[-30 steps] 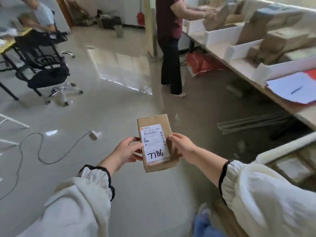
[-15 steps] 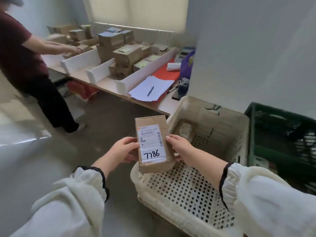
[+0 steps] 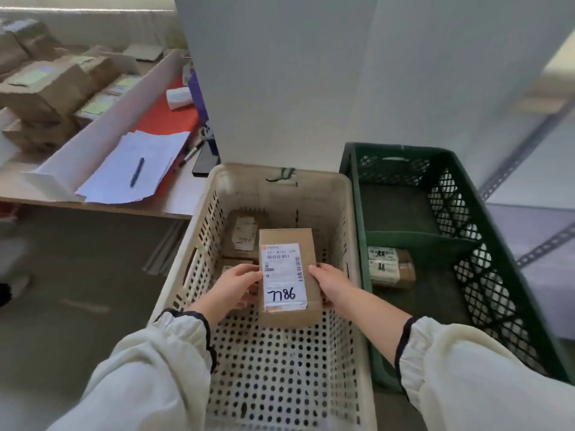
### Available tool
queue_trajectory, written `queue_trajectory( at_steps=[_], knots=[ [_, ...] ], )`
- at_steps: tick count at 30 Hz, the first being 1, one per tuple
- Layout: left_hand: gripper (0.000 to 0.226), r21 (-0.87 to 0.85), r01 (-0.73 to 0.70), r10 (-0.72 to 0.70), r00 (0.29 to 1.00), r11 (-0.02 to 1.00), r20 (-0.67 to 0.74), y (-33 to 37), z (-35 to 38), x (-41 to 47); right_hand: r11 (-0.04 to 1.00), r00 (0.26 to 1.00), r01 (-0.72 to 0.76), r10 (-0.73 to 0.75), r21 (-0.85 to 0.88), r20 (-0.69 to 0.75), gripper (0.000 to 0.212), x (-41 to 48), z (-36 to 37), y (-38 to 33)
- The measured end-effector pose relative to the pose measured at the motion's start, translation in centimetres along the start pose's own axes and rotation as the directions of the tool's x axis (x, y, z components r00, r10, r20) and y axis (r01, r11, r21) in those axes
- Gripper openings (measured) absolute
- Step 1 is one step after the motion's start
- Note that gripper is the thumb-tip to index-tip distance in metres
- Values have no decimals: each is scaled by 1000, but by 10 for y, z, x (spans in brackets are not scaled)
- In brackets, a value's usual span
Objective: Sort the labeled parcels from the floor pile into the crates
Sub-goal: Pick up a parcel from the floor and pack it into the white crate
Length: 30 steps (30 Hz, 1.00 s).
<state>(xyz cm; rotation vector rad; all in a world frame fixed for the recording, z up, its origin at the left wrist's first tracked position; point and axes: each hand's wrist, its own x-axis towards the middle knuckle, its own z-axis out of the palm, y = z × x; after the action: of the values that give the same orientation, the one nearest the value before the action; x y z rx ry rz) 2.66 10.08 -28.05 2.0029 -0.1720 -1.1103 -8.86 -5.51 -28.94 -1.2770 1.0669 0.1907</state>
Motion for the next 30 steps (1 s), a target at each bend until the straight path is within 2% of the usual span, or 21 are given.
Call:
queue_trajectory(
  at_steps=[8, 14, 17, 20, 22, 24, 27, 30],
  knots=[
    [26, -15, 74, -73, 995, 997, 63, -23, 2, 85, 985, 986, -130, 140, 110, -92, 35, 87, 23, 20],
    [41, 31, -62, 61, 998, 998, 32, -11, -1, 199, 991, 978, -78, 97, 111, -184, 62, 217, 30, -12],
    [37, 88, -116, 115, 993, 989, 19, -9, -1, 262, 993, 979, -62, 81, 104, -186, 67, 279, 28, -21],
    [43, 285, -145, 158, 987, 948, -25, -18, -2, 310, 993, 985, -53, 70, 108, -161, 71, 324, 31, -17],
    [53, 512, -131, 193, 979, 849, -70, -29, -1, 332, 994, 986, -53, 67, 92, -156, 69, 344, 36, -7],
    [46, 648, -128, 273, 954, 751, -127, -36, 2, 340, 996, 985, -46, 58, 78, -159, 64, 357, 40, 3],
    [40, 705, -162, 383, 909, 691, -166, -39, 4, 344, 997, 984, -24, 36, 70, -172, 54, 366, 43, 9],
    [44, 737, -181, 433, 886, 652, -166, -46, 3, 351, 998, 981, -1, 12, 55, -194, 47, 374, 47, 16]
  ],
)
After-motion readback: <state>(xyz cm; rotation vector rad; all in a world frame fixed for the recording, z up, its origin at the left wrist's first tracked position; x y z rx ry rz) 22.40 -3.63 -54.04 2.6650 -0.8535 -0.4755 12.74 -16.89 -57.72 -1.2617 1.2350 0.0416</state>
